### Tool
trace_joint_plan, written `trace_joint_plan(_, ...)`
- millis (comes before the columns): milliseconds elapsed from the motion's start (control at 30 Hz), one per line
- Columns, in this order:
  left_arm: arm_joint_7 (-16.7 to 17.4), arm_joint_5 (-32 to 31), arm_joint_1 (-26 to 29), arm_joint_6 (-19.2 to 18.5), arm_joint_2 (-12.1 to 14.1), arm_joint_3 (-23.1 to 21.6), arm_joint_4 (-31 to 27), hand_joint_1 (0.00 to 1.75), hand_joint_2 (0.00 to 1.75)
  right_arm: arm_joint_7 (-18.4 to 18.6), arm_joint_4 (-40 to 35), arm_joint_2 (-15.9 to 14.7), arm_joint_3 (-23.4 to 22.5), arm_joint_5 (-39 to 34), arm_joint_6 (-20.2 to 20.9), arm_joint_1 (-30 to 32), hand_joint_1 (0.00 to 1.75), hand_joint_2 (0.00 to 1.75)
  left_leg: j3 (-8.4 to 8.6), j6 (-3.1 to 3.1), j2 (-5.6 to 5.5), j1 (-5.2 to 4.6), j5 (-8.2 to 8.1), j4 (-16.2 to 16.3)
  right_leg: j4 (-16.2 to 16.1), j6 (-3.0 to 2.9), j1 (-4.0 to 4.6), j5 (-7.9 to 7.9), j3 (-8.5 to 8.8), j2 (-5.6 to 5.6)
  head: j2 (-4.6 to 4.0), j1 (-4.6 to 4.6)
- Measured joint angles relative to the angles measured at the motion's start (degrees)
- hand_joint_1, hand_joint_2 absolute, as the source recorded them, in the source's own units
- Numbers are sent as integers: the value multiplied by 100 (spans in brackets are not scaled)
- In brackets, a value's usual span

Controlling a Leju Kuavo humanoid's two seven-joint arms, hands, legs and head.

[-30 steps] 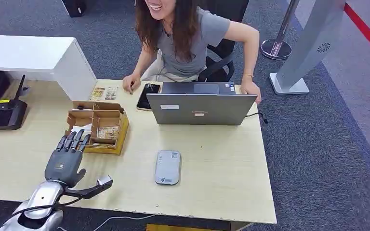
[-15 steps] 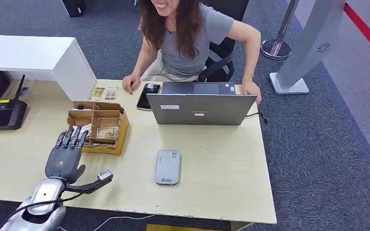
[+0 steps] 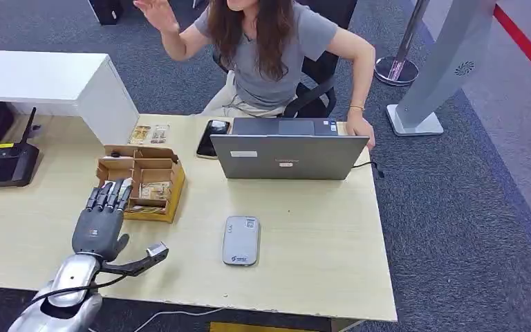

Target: Pass the card to the sensor for recognition and then transmit it.

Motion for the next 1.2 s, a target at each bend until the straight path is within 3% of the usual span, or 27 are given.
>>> trace_joint_plan(333,-57,-76,-156,37,-205,-50,0,0,175,7,0,0,0,4,13,7,0,0,0,0,1,0,0,0,0,0,0,0,-1,1,0,2)
trace_joint_plan(1200,-35,-9,-267,37,-280,-52,293,0,175,17,0,0,4,35,11,10,0,0,0,0,1,0,0,0,0,0,0,0,-1,1,0,2)
